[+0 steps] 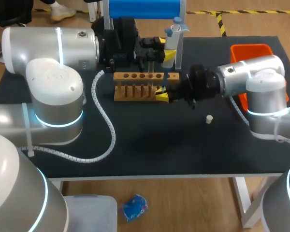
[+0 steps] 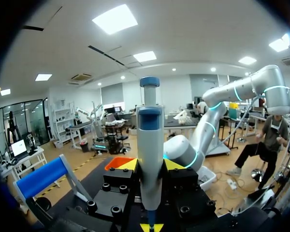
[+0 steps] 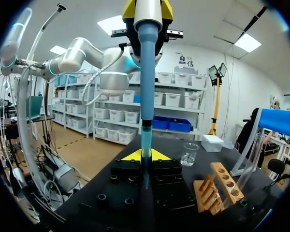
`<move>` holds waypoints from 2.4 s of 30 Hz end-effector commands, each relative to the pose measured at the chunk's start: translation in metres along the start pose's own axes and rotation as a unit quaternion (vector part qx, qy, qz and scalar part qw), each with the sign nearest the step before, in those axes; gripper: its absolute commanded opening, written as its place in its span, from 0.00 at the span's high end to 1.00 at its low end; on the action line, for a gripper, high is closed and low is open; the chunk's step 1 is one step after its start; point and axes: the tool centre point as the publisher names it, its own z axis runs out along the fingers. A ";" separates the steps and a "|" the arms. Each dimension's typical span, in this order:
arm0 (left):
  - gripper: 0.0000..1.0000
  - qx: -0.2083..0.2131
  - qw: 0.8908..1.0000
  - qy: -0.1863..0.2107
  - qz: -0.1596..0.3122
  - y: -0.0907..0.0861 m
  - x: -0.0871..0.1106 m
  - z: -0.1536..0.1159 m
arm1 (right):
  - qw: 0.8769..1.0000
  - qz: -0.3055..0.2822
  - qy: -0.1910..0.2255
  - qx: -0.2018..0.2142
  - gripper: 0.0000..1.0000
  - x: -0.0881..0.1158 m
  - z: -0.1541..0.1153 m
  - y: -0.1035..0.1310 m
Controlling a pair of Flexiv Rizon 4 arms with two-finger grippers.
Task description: Invert the test tube, pick up the pipette, mount the tip to pipette, aspirate from beaker and dispense into the tube, eject the tip, return the pipette, and cap with the stopper.
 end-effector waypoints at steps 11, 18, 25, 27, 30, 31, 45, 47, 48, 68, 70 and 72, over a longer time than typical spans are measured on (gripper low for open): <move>1.00 0.003 1.000 -0.001 0.001 0.002 0.000 0.000 | 1.000 -0.006 -0.003 -0.011 1.00 -0.002 0.002 0.005; 1.00 0.003 1.000 -0.001 0.001 0.002 0.000 0.000 | 1.000 -0.007 -0.007 -0.019 1.00 -0.003 0.001 0.007; 1.00 0.003 1.000 -0.001 0.001 0.002 0.000 0.000 | 1.000 -0.003 -0.009 -0.025 1.00 -0.003 -0.001 0.009; 1.00 0.003 1.000 -0.001 0.001 0.002 0.000 0.000 | 1.000 -0.003 -0.009 -0.025 1.00 -0.003 -0.001 0.010; 1.00 0.003 1.000 -0.001 0.001 0.002 0.000 0.000 | 1.000 -0.005 -0.008 -0.018 1.00 -0.003 -0.001 0.010; 1.00 0.003 1.000 -0.001 0.001 0.002 0.000 0.000 | 1.000 -0.006 -0.007 -0.015 1.00 -0.003 -0.001 0.011; 1.00 0.003 1.000 -0.001 0.001 0.002 0.000 0.000 | 1.000 -0.016 0.000 -0.005 1.00 -0.008 -0.001 0.013; 1.00 0.003 1.000 -0.001 0.001 0.002 0.000 0.000 | 1.000 -0.015 0.000 -0.006 1.00 -0.008 0.000 0.013; 1.00 0.003 1.000 -0.001 0.001 0.002 0.000 0.000 | 1.000 -0.014 0.000 -0.007 1.00 -0.008 0.000 0.013; 1.00 0.003 1.000 -0.001 0.001 0.002 0.000 0.000 | 1.000 -0.016 -0.007 -0.014 1.00 -0.012 -0.003 0.024; 1.00 0.003 1.000 -0.001 0.001 0.002 0.000 0.000 | 1.000 -0.017 -0.007 -0.014 1.00 -0.012 -0.003 0.024; 1.00 0.003 1.000 -0.001 0.001 0.002 0.000 0.000 | 1.000 -0.018 -0.007 -0.015 1.00 -0.012 -0.003 0.025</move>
